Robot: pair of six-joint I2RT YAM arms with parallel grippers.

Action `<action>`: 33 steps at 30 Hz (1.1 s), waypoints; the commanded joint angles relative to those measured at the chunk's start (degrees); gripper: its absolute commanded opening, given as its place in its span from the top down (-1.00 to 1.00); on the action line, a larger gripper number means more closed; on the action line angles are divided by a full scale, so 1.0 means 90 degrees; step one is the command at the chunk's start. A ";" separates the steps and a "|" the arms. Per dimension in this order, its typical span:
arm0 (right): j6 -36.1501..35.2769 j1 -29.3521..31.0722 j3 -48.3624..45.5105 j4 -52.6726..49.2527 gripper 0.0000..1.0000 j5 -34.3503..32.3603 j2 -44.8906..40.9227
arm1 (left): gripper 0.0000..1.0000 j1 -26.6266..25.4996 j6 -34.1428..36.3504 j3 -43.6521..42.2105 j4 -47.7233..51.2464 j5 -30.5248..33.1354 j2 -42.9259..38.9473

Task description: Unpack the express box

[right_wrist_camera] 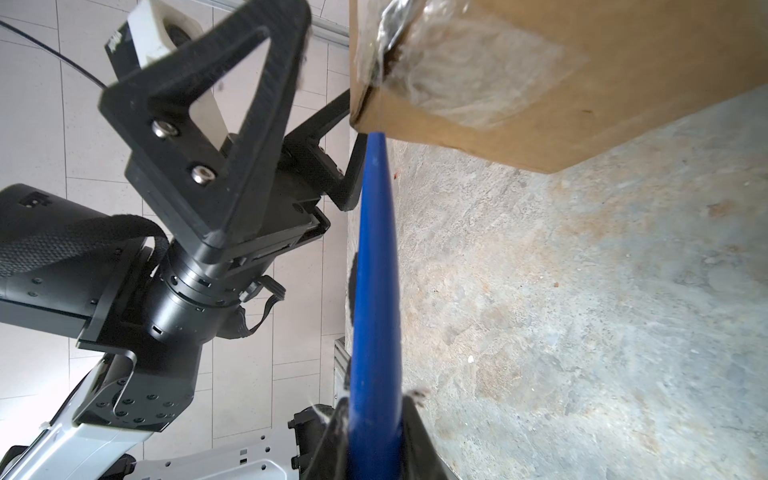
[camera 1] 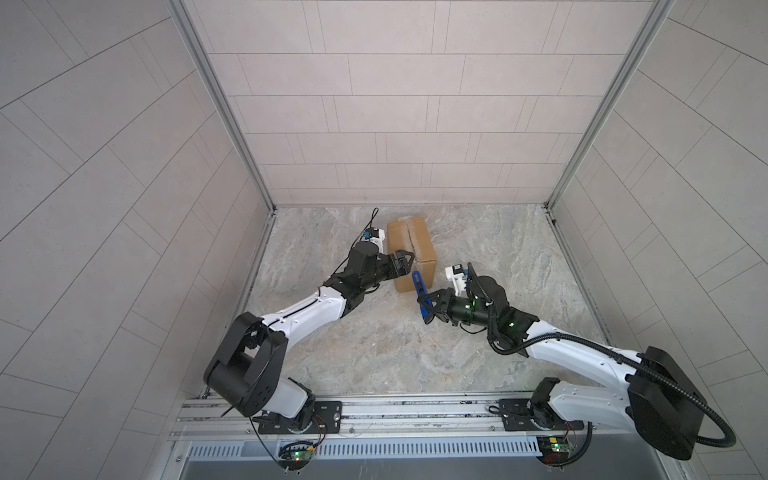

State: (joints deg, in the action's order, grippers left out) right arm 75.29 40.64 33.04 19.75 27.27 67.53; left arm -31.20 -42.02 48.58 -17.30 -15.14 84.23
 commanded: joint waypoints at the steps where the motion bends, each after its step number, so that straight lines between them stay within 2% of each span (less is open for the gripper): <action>1: -0.0035 0.0124 0.0100 0.0531 1.00 0.0236 -0.0023 | -0.77 -0.0117 -0.0037 0.0072 -0.0292 -0.0330 -0.0101; 14: -0.0240 0.0124 0.0458 -0.0011 1.00 0.0174 -0.0379 | -0.77 -0.0117 -0.0057 0.0015 -0.0339 -0.0318 -0.0042; 22: -0.0143 0.0164 0.0048 0.0085 1.00 0.0106 -0.0355 | -0.77 -0.0117 0.0020 0.0027 -0.0222 -0.0227 -0.0108; 33: -0.0882 0.0086 -0.0199 -0.2265 1.00 -0.0402 -0.2288 | -0.77 -0.0098 0.0173 0.0182 0.0048 -0.0092 -0.0191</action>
State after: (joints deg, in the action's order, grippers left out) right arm 70.26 41.67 32.08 5.30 25.76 51.27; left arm -31.90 -41.89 48.58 -17.87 -16.43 84.12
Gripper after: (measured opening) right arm 0.191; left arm 0.884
